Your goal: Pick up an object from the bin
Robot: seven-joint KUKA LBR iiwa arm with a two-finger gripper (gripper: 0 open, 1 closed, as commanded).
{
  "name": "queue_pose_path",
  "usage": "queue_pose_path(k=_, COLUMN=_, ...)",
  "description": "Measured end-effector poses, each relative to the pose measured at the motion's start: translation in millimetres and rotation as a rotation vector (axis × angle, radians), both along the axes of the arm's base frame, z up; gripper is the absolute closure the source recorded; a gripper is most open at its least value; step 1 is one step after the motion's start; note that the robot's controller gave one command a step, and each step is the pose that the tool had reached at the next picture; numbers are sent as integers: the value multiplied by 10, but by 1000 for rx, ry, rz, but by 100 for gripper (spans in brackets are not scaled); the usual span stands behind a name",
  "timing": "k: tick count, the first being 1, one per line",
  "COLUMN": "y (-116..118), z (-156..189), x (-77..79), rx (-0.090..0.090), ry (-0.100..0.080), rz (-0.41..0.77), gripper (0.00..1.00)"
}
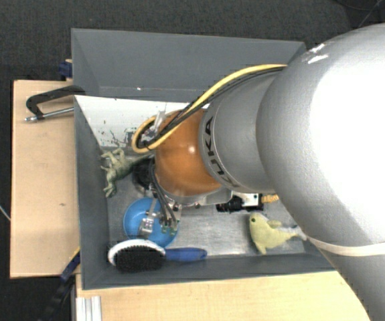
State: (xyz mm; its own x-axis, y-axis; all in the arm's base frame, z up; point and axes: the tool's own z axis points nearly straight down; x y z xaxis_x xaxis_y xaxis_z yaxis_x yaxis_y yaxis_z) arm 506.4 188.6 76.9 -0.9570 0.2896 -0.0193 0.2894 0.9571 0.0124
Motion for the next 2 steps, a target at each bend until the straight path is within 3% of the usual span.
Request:
queue_pose_path(k=1, y=9, z=22, x=27, rx=-2, ry=12, rz=0, gripper=0)
queue_pose_path(k=2, y=7, z=55, x=73, rx=1, ry=-3, rz=-2, gripper=100)
